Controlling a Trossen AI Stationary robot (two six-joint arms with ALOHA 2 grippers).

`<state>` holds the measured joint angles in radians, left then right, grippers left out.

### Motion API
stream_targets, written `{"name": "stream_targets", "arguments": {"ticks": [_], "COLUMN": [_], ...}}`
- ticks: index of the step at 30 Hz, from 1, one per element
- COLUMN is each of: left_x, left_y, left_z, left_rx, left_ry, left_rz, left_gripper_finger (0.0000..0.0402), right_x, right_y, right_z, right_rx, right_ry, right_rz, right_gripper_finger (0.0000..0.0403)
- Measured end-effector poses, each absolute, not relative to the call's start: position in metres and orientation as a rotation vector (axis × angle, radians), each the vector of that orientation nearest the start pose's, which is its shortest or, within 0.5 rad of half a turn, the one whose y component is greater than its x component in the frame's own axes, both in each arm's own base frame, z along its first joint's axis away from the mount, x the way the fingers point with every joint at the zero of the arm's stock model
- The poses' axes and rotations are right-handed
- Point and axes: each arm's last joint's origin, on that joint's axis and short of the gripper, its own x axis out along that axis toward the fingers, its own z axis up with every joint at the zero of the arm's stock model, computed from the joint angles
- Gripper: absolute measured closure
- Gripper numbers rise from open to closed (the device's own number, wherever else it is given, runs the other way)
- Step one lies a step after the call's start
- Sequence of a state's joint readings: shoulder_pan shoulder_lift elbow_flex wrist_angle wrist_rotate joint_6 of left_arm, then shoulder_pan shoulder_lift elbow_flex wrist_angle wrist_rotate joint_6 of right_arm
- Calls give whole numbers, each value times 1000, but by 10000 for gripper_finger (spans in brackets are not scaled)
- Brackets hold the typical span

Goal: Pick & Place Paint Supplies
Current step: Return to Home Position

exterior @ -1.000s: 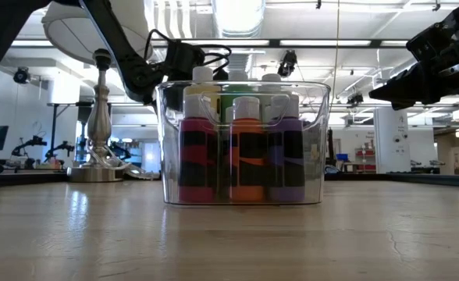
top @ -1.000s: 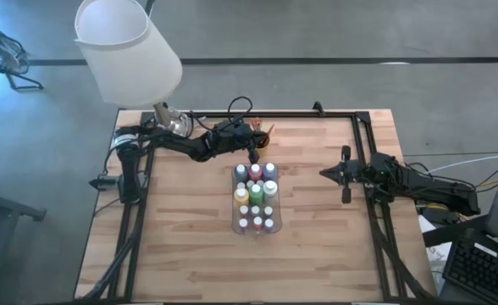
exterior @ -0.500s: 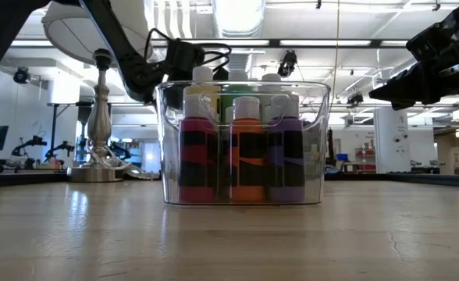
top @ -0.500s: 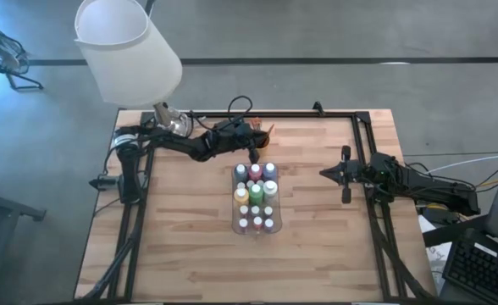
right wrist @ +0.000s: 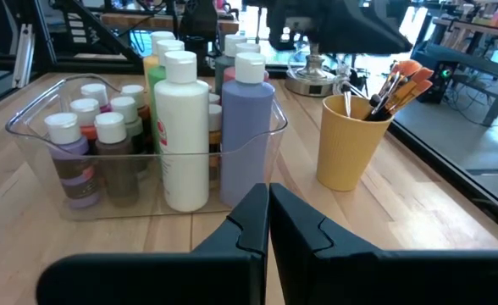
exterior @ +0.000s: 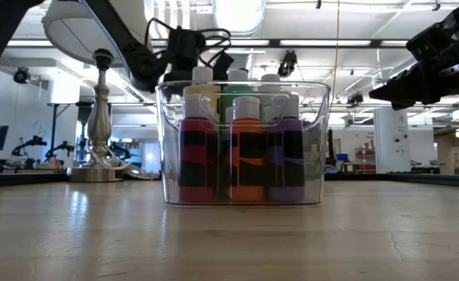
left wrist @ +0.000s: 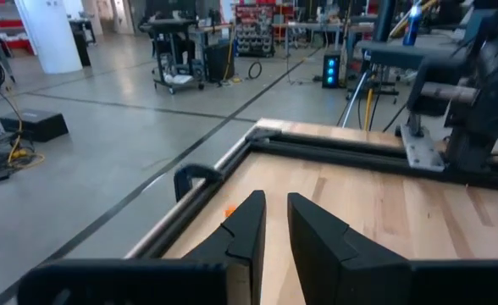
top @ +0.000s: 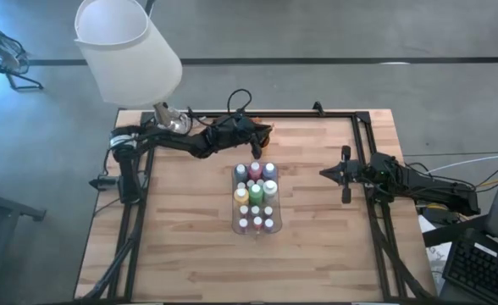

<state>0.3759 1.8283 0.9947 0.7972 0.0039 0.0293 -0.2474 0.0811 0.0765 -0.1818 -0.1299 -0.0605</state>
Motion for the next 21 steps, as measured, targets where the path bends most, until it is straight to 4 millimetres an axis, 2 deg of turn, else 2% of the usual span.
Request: {"name": "stream_targets", "arguments": {"ticks": [8, 14, 21], "left_x": [348, 330, 307], "left_y": [136, 121, 103], "left_z": [254, 286, 326], "left_rx": [33, 30, 36], "left_ry": [26, 33, -71], "left_rz": [364, 341, 313], "left_gripper_finger": [341, 341, 341], "right_x": [95, 95, 95], "right_y": [-20, -20, -20], "right_z": [166, 166, 166], "right_rx": [-25, -25, -25], "right_ry": [187, 187, 187], "right_rz": [-111, -111, -111], "right_gripper_finger": [394, 394, 394]}}
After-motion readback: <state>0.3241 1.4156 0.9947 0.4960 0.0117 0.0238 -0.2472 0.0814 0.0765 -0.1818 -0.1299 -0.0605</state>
